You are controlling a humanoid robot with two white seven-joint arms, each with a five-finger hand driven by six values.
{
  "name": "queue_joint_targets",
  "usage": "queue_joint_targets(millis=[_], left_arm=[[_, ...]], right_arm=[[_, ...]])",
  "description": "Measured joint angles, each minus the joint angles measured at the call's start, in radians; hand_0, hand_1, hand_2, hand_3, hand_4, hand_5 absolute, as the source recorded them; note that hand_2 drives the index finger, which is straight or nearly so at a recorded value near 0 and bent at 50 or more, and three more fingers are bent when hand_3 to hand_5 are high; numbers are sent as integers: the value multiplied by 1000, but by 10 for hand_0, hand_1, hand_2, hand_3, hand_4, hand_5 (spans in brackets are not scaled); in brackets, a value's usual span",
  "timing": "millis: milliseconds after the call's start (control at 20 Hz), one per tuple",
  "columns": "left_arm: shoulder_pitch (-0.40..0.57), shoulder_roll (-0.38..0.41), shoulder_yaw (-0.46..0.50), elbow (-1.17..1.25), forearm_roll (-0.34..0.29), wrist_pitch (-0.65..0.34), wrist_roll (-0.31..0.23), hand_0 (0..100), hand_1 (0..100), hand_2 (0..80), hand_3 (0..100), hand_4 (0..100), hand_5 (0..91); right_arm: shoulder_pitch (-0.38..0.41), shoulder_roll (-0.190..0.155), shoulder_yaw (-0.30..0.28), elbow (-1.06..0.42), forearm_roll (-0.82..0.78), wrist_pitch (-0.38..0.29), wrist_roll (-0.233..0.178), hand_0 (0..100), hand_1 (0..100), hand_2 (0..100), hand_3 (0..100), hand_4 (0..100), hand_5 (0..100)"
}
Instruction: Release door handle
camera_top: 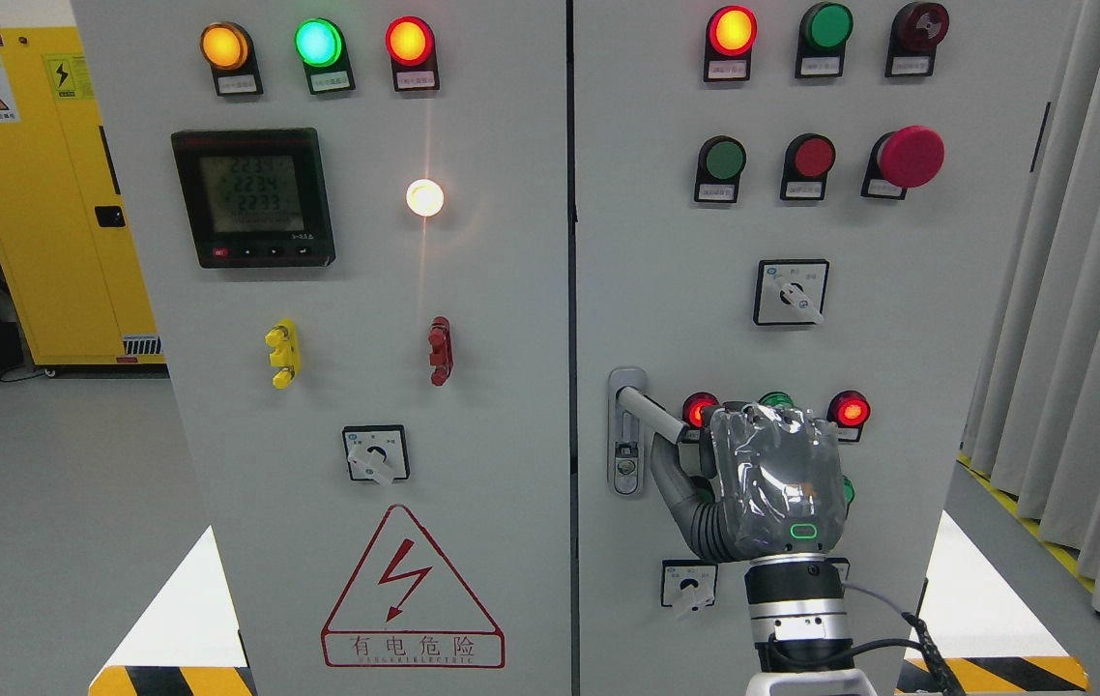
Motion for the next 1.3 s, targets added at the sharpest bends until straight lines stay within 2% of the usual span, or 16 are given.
queue_joint_targets(millis=[1300], left_arm=[[0,0,0,0,0,0,0,120,556,0,0,0,0]], right_arm=[[-9,-2,-3,0,-1,0,2,576,387,904,1000,1000,1000]])
